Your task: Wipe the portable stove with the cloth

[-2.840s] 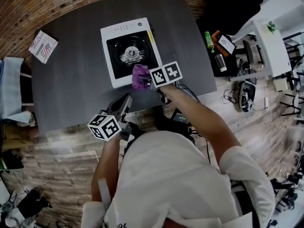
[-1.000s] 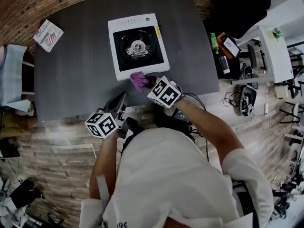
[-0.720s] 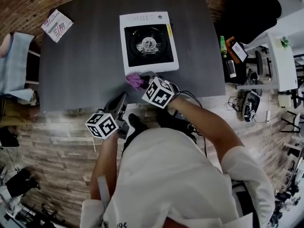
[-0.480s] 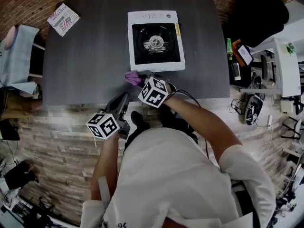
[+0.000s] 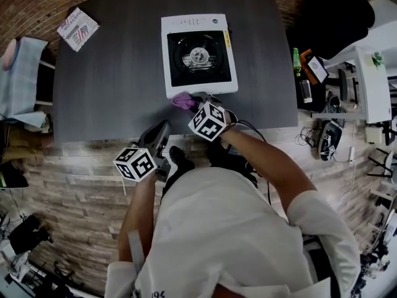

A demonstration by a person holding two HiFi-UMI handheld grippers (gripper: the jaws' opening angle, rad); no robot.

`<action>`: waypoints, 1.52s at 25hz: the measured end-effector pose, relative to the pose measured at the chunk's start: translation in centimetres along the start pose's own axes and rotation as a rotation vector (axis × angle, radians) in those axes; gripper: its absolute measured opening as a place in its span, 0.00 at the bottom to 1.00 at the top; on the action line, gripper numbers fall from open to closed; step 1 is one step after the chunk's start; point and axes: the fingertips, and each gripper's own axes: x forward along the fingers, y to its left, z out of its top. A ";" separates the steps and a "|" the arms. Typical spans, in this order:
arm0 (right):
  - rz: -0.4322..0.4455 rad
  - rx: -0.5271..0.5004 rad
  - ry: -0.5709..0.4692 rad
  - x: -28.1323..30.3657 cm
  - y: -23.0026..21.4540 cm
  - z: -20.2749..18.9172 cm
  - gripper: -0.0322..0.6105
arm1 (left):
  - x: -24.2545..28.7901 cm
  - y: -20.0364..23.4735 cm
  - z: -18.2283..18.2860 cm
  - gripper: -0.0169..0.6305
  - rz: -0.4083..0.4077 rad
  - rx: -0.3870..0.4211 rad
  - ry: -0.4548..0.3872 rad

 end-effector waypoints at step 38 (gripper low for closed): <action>-0.245 0.203 0.132 -8.4 -8.9 -13.0 0.23 | 7.7 -5.6 -1.8 0.05 -0.165 0.065 0.110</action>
